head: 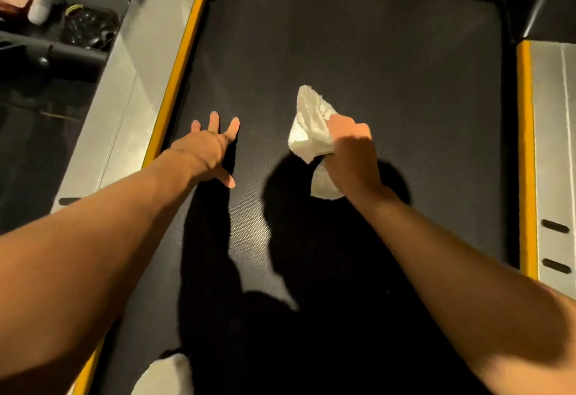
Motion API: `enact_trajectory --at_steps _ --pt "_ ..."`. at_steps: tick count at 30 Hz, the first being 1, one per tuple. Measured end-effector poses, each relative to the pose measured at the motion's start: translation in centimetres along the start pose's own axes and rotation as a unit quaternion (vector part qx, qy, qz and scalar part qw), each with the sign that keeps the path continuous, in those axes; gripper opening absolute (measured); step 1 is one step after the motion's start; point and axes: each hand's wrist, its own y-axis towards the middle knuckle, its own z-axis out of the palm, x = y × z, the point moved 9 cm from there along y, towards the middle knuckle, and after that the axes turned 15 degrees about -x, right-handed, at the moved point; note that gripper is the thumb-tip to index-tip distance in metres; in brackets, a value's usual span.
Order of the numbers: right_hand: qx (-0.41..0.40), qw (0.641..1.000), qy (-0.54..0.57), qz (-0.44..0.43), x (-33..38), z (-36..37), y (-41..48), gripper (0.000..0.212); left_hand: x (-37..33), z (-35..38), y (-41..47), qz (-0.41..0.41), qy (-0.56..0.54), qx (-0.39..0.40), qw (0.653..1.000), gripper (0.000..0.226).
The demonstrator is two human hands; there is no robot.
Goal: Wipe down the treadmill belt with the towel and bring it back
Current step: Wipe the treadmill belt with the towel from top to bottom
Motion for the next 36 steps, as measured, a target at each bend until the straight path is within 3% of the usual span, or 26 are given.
enact_trajectory --at_steps 1,4,5,7,9,11,14,16,18,20,22,23,26,29,30,34,36 --pt "0.036 0.999 0.011 0.013 0.2 0.8 -1.2 0.023 -0.1 0.0 0.0 0.002 -0.008 0.002 1.000 0.127" --pt "0.203 0.972 0.101 -0.052 3.7 2.4 -6.9 0.051 0.0 0.0 -0.1 -0.002 -0.014 0.003 1.000 0.125" --pt "0.215 0.966 0.129 -0.056 4.0 2.3 -7.3 0.056 0.0 -0.1 -0.1 -0.003 -0.014 0.005 1.000 0.125" --pt "0.143 0.979 0.145 0.012 2.2 1.7 -4.8 0.055 -0.1 0.1 -0.2 -0.010 -0.029 0.016 0.999 0.125" --pt "0.061 0.992 0.086 0.074 -0.4 1.5 -1.8 0.035 0.0 0.2 0.0 -0.011 -0.024 0.019 0.999 0.124" --pt "0.038 0.997 0.027 0.066 -0.4 2.1 -1.3 0.019 0.0 0.3 0.1 -0.005 -0.015 0.017 1.000 0.123" --pt "0.098 0.990 0.091 -0.046 4.8 3.2 -5.5 0.030 0.3 0.5 0.1 -0.011 -0.021 0.008 1.000 0.123" --pt "0.133 0.976 0.162 -0.058 6.6 2.1 -7.5 0.039 0.2 0.4 0.2 -0.013 -0.029 0.006 0.999 0.120" --pt "0.114 0.980 0.162 0.019 5.3 1.7 -6.5 0.045 0.2 0.4 0.1 -0.009 -0.038 0.006 0.999 0.124" --pt "0.077 0.988 0.065 0.120 2.1 2.3 -3.6 0.033 0.2 0.4 0.1 -0.001 -0.048 -0.005 0.999 0.125" --pt "0.106 0.977 -0.049 0.178 0.4 3.5 -2.0 0.023 0.5 0.5 0.1 0.005 -0.062 -0.032 0.998 0.124" --pt "0.131 0.973 -0.062 0.182 0.9 4.2 -2.5 0.028 0.7 0.6 -0.1 0.009 -0.069 -0.052 0.996 0.124" --pt "0.186 0.973 -0.027 0.135 4.8 5.7 -6.1 0.046 1.8 1.0 -1.3 0.033 -0.092 -0.132 0.986 0.114" --pt "0.212 0.977 -0.021 0.012 9.0 7.1 -8.6 0.027 4.4 1.4 -3.3 0.040 -0.061 -0.191 0.979 0.091" --pt "0.213 0.976 -0.049 0.012 8.7 7.1 -7.7 0.021 5.6 1.4 -3.9 0.030 -0.051 -0.203 0.977 0.087" --pt "0.039 0.990 -0.003 0.134 5.7 4.3 -2.6 0.025 8.4 0.9 -5.8 0.004 0.026 -0.233 0.972 0.081" --pt "0.028 0.986 -0.029 0.164 5.6 4.8 -2.5 0.020 9.4 1.8 -6.3 -0.007 0.053 -0.212 0.976 0.076"
